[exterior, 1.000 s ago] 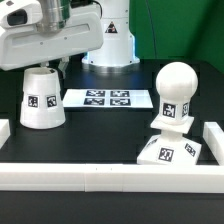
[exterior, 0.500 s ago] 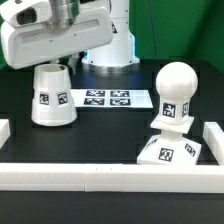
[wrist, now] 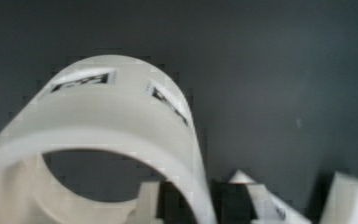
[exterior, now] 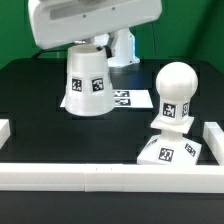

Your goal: Assemble lamp

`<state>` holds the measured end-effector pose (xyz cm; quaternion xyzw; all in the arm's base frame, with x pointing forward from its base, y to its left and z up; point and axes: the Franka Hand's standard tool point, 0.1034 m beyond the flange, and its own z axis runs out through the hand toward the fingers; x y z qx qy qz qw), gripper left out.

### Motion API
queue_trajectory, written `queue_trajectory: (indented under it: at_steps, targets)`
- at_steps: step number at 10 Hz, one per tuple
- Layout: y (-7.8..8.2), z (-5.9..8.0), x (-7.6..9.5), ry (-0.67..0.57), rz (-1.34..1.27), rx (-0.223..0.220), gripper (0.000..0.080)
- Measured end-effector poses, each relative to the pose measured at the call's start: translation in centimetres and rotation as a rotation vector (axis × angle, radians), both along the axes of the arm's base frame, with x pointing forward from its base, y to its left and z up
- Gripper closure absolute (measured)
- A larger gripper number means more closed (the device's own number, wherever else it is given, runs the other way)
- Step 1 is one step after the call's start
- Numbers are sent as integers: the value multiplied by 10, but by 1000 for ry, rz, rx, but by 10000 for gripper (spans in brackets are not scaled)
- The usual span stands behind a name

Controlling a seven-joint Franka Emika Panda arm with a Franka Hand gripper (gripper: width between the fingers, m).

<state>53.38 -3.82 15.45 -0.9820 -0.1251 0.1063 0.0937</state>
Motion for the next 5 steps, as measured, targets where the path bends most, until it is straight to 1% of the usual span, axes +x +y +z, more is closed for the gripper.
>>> queue_trajectory:
  at_steps: [1, 2, 5]
  targets:
    - [-2, 3, 2, 6, -2, 2, 754]
    - [-2, 1, 1, 6, -1, 1, 754]
    - [-2, 1, 1, 7, -1, 2, 754]
